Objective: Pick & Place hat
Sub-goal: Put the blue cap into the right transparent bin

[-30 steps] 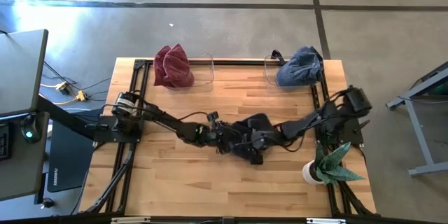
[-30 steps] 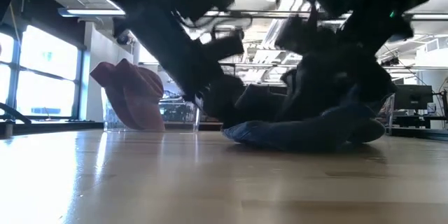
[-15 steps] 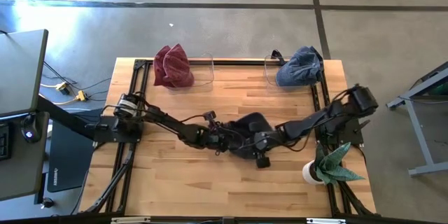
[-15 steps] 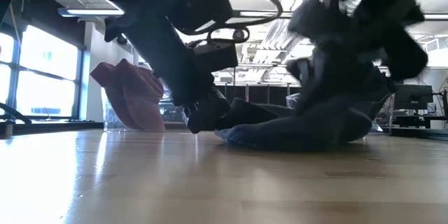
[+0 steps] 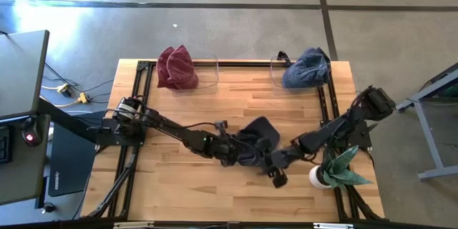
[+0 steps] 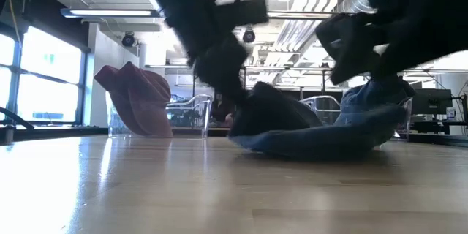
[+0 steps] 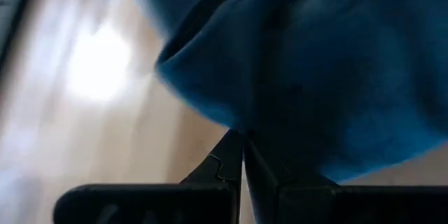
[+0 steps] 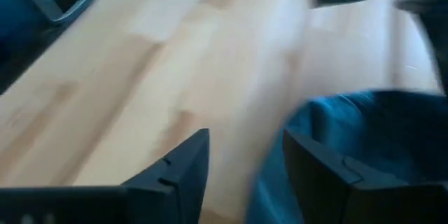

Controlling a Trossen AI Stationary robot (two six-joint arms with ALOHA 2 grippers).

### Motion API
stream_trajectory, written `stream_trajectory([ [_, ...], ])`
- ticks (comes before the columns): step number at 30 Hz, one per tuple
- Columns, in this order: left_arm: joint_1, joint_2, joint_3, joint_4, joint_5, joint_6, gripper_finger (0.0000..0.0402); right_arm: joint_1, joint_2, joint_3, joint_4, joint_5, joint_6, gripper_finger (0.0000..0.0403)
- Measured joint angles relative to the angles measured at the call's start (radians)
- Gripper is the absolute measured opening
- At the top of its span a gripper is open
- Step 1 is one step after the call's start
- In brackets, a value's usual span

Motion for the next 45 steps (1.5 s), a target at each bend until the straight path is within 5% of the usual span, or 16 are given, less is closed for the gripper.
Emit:
stream_trajectory([
  [6, 0.017, 0.043, 0.006, 0.064, 0.119, 0.025, 0.0007, 0.084, 0.066, 0.008, -0.063, 0.133, -0.209, 0.0187],
  [11, 0.047, 0.031, 0.009, -0.109, -0.024, -0.050, 0.0007, 0.095, 0.099, 0.008, -0.131, 0.171, -0.244, 0.0177],
  [17, 0.040, -0.046, 0.011, -0.222, -0.101, -0.071, 0.0007, 0.093, 0.100, 0.008, -0.133, 0.353, -0.332, 0.0160],
  [27, 0.019, -0.122, 0.007, -0.340, 0.054, -0.076, 0.0007, 0.072, 0.100, 0.008, -0.050, 0.411, -0.303, 0.0153],
  [35, 0.021, -0.121, 0.006, -0.420, 0.028, -0.106, 0.0011, 0.029, 0.183, 0.003, 0.031, 0.373, -0.396, 0.0176],
  [39, 0.021, -0.121, 0.007, -0.408, 0.053, -0.099, 0.0052, 0.020, 0.255, 0.008, 0.101, 0.391, -0.479, 0.0175],
  [45, 0.028, -0.121, 0.007, -0.414, 0.058, -0.099, 0.0172, 0.015, 0.275, 0.009, 0.136, 0.418, -0.496, 0.0148],
])
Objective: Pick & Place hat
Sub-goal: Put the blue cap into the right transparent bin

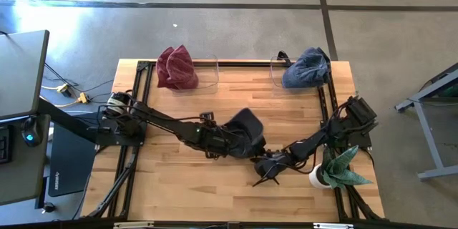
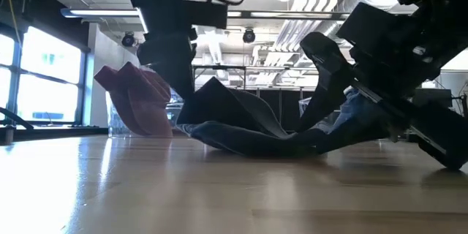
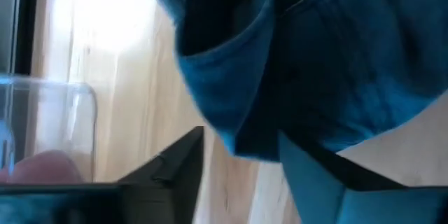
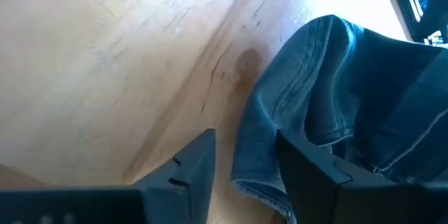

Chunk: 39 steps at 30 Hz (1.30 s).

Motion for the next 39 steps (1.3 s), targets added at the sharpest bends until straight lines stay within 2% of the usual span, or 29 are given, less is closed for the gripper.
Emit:
stream_trajectory([
  [2, 0.001, -0.001, 0.000, -0.028, -0.003, -0.026, 0.0205, -0.005, 0.002, 0.000, 0.007, 0.010, 0.001, 0.0128],
  [5, -0.011, -0.061, -0.002, -0.063, -0.016, -0.072, 0.0229, -0.018, 0.003, 0.000, 0.015, 0.015, 0.010, 0.0090],
  [8, -0.028, -0.092, 0.002, 0.017, 0.006, -0.075, 0.0233, -0.026, 0.005, -0.001, 0.043, 0.021, 0.018, 0.0043],
  [11, -0.036, -0.089, -0.035, 0.178, 0.051, 0.022, 0.0234, -0.027, 0.006, -0.002, 0.077, 0.013, 0.005, 0.0011],
  [15, -0.004, -0.051, -0.119, 0.420, 0.182, 0.145, 0.0219, -0.005, 0.006, 0.001, 0.086, 0.063, -0.004, 0.0024],
  [22, 0.079, 0.058, -0.213, 0.589, 0.213, 0.155, 0.0164, 0.023, 0.006, 0.032, 0.074, 0.025, -0.042, 0.0008],
  [26, 0.113, 0.083, -0.227, 0.574, 0.161, 0.119, 0.0140, 0.047, 0.004, 0.072, 0.018, 0.004, -0.058, 0.0017],
  [32, 0.115, 0.067, -0.227, 0.558, 0.174, 0.098, 0.0123, 0.065, -0.034, 0.147, -0.215, -0.039, 0.017, 0.0007],
  [39, 0.063, 0.011, -0.166, 0.524, 0.208, 0.104, 0.0122, 0.067, -0.057, 0.163, -0.244, -0.085, 0.066, 0.0018],
])
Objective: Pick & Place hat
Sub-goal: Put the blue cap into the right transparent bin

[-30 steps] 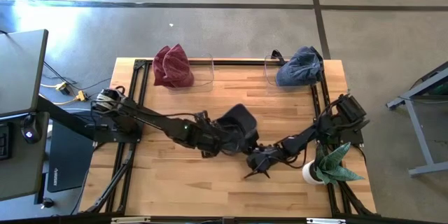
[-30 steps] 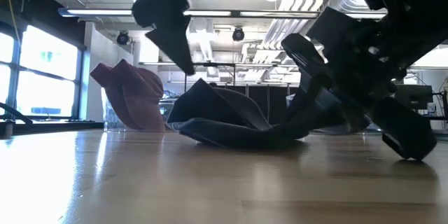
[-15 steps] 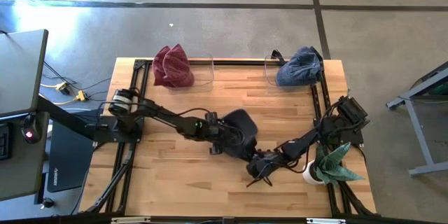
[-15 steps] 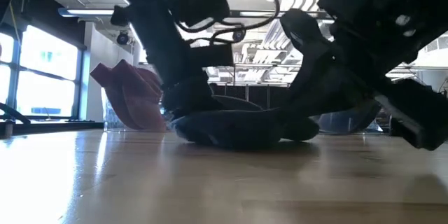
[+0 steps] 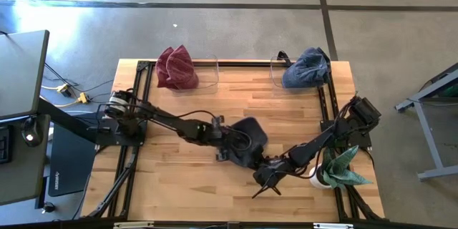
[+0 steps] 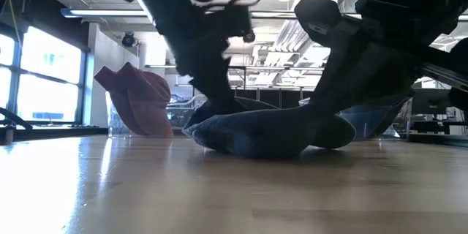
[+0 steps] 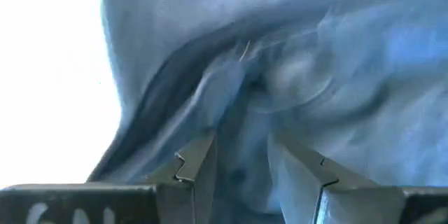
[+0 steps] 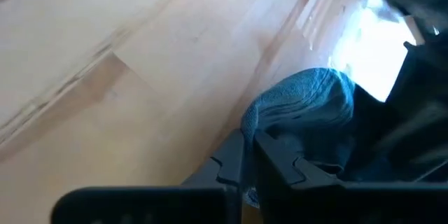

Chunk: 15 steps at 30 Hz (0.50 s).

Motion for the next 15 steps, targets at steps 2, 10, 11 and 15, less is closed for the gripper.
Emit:
stream_trajectory([
  [2, -0.008, 0.001, 0.011, 0.011, -0.003, 0.014, 0.0122, 0.000, 0.000, 0.000, 0.000, -0.011, 0.000, 0.0013],
  [10, 0.028, 0.101, -0.003, 0.092, -0.018, 0.035, 0.0122, 0.011, -0.009, 0.000, 0.002, 0.010, -0.007, 0.0017],
  [11, 0.038, 0.115, 0.002, 0.115, -0.026, 0.029, 0.0122, 0.015, -0.017, 0.000, -0.005, 0.013, -0.008, 0.0018],
  [15, 0.048, 0.137, 0.011, 0.121, -0.080, -0.003, 0.0122, 0.035, -0.031, 0.011, -0.020, 0.021, -0.010, 0.0009],
])
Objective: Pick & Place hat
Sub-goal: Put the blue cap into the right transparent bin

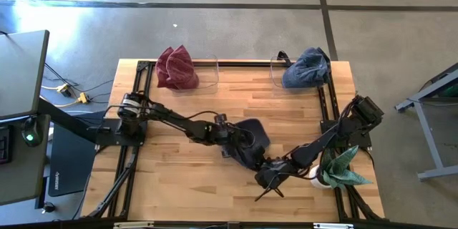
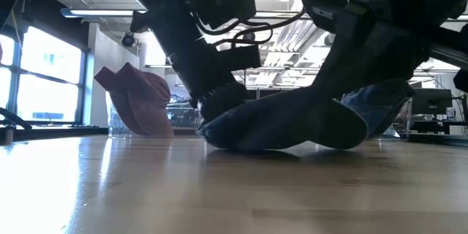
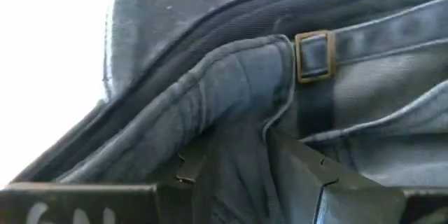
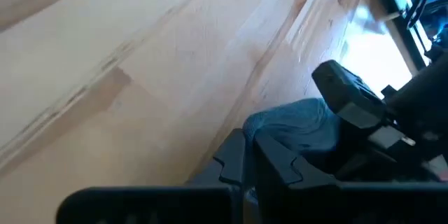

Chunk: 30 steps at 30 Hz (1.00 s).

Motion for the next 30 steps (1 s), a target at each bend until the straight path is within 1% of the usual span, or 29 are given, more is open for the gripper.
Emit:
stream_trajectory([
  [3, -0.007, 0.002, 0.001, 0.006, -0.086, -0.015, 0.0122, -0.004, -0.004, 0.000, -0.003, -0.028, 0.003, 0.0006],
  [5, -0.016, -0.002, 0.007, -0.005, -0.150, -0.029, 0.0122, -0.009, -0.004, -0.003, -0.028, -0.052, 0.033, 0.0012],
  [8, -0.029, -0.043, 0.007, -0.040, -0.163, -0.030, 0.0122, -0.015, -0.004, -0.002, -0.045, -0.093, 0.066, 0.0017],
  [10, -0.030, -0.052, 0.010, -0.047, -0.122, -0.019, 0.0122, -0.016, -0.004, -0.002, -0.052, -0.107, 0.082, 0.0014],
  [12, -0.040, -0.059, 0.005, -0.065, -0.057, 0.025, 0.0122, -0.015, -0.004, -0.002, -0.055, -0.116, 0.084, 0.0009],
  [15, -0.055, -0.066, 0.012, -0.050, -0.002, 0.099, 0.0122, -0.016, -0.004, -0.002, -0.061, -0.122, 0.086, 0.0007],
  [17, -0.065, -0.069, 0.012, -0.049, 0.035, 0.149, 0.0122, -0.016, -0.004, -0.002, -0.067, -0.122, 0.086, 0.0012],
  [20, -0.069, -0.069, 0.012, -0.082, 0.128, 0.207, 0.0122, -0.016, -0.004, -0.001, -0.120, -0.126, 0.118, 0.0025],
  [22, -0.069, -0.069, 0.012, -0.120, 0.146, 0.191, 0.0122, -0.016, -0.004, -0.001, -0.194, -0.120, 0.187, 0.0032],
  [24, -0.069, -0.075, 0.012, -0.135, 0.135, 0.162, 0.0122, -0.017, -0.004, -0.001, -0.272, -0.094, 0.278, 0.0037],
  [26, -0.083, -0.132, 0.009, -0.174, 0.114, 0.133, 0.0122, -0.017, -0.007, 0.000, -0.333, -0.034, 0.397, 0.0044],
  [27, -0.090, -0.165, 0.010, -0.169, 0.103, 0.127, 0.0122, -0.017, -0.015, 0.001, -0.372, -0.004, 0.454, 0.0049],
  [30, -0.117, -0.206, 0.018, -0.140, 0.103, 0.123, 0.0122, -0.019, -0.060, 0.025, -0.478, 0.025, 0.593, 0.0068],
])
